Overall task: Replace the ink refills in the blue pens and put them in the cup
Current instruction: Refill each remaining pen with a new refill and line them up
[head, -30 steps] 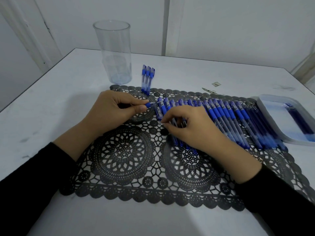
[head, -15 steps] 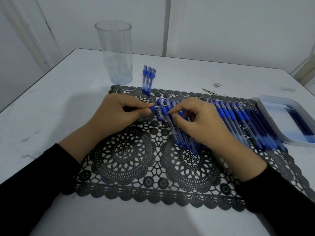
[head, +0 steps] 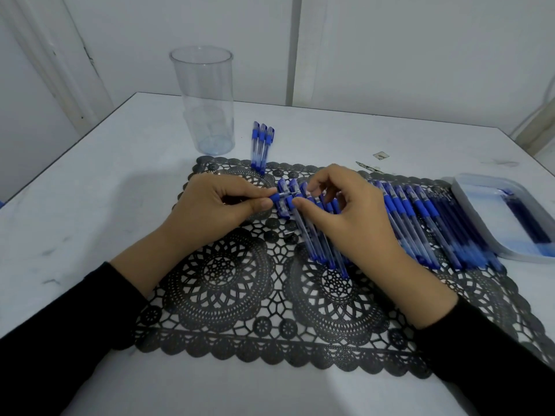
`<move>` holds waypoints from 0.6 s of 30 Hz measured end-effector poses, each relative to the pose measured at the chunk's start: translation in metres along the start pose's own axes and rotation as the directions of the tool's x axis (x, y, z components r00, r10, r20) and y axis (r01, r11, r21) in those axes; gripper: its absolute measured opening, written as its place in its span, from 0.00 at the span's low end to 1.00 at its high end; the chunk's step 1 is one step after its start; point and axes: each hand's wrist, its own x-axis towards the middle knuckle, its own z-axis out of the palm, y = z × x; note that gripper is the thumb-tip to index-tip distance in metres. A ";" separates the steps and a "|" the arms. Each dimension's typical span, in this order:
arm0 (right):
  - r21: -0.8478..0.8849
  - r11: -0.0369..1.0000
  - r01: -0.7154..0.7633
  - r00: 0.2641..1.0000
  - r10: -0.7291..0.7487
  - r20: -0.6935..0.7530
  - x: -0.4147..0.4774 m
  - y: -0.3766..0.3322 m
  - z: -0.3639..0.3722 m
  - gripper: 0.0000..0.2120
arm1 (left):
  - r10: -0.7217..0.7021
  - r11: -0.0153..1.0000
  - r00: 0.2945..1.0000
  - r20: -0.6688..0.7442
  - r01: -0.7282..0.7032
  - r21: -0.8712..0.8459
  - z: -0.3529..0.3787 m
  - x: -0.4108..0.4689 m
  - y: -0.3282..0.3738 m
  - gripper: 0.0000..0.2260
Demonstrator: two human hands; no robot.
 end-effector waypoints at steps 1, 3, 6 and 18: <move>0.027 1.000 -0.008 1.000 0.008 0.011 0.000 0.000 0.000 0.08 | 0.007 1.000 1.000 0.003 -0.007 -0.001 0.000 0.000 0.000 0.12; 0.098 0.994 -0.039 0.998 0.035 0.046 0.001 -0.001 0.000 0.09 | 0.020 1.000 1.000 0.009 -0.020 -0.005 0.000 0.000 0.001 0.13; 0.180 0.980 -0.091 0.994 0.079 0.072 0.000 0.001 0.002 0.07 | 0.038 0.999 0.999 0.012 -0.038 -0.010 0.000 0.000 0.002 0.13; 0.548 0.782 -0.298 0.955 0.238 0.180 0.006 0.007 -0.012 0.04 | 0.032 0.998 0.999 -0.020 -0.033 -0.049 0.000 0.000 0.003 0.14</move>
